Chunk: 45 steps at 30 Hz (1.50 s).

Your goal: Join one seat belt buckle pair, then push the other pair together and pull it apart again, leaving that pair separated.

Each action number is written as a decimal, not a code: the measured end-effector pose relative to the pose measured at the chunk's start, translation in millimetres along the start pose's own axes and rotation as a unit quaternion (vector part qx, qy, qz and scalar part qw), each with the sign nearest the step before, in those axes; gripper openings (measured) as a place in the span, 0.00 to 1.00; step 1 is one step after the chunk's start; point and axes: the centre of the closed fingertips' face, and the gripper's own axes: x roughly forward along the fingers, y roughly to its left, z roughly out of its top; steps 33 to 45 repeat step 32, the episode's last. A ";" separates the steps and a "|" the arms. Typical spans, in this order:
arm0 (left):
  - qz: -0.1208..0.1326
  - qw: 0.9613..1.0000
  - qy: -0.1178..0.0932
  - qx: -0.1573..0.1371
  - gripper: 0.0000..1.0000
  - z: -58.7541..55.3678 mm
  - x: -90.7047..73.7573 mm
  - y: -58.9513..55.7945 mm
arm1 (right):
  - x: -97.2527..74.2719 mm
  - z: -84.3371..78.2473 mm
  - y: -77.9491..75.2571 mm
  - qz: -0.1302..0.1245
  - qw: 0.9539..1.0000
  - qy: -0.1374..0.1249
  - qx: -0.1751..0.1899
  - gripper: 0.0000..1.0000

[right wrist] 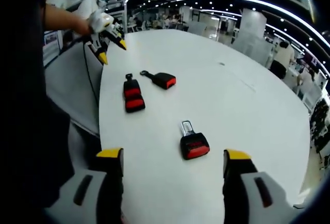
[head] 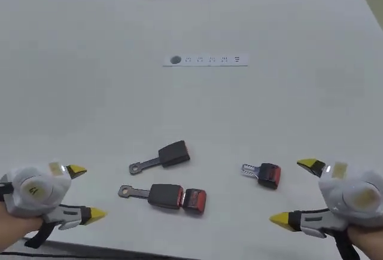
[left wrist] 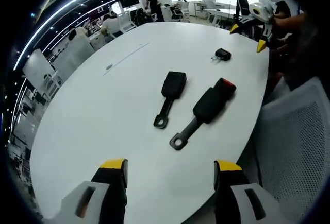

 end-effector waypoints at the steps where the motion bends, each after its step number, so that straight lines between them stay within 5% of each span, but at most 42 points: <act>1: 0.004 1.000 -0.003 -0.001 0.71 -1.7 -3.9 1.9 | -2.3 -1.0 0.5 -0.003 1.000 0.000 0.004 0.81; 13: 0.020 0.999 -0.034 -0.002 1.00 -2.1 -21.4 5.8 | -11.4 -2.1 14.9 -0.036 0.999 -0.006 -0.017 1.00; 32: 0.025 0.998 -0.050 -0.010 0.98 -17.2 -22.9 15.6 | -16.3 9.8 30.9 -0.057 0.998 0.001 0.018 0.98; 45: 0.025 0.998 -0.050 -0.010 0.98 -17.2 -22.9 15.6 | -16.3 9.8 30.9 -0.057 0.998 0.001 0.018 0.98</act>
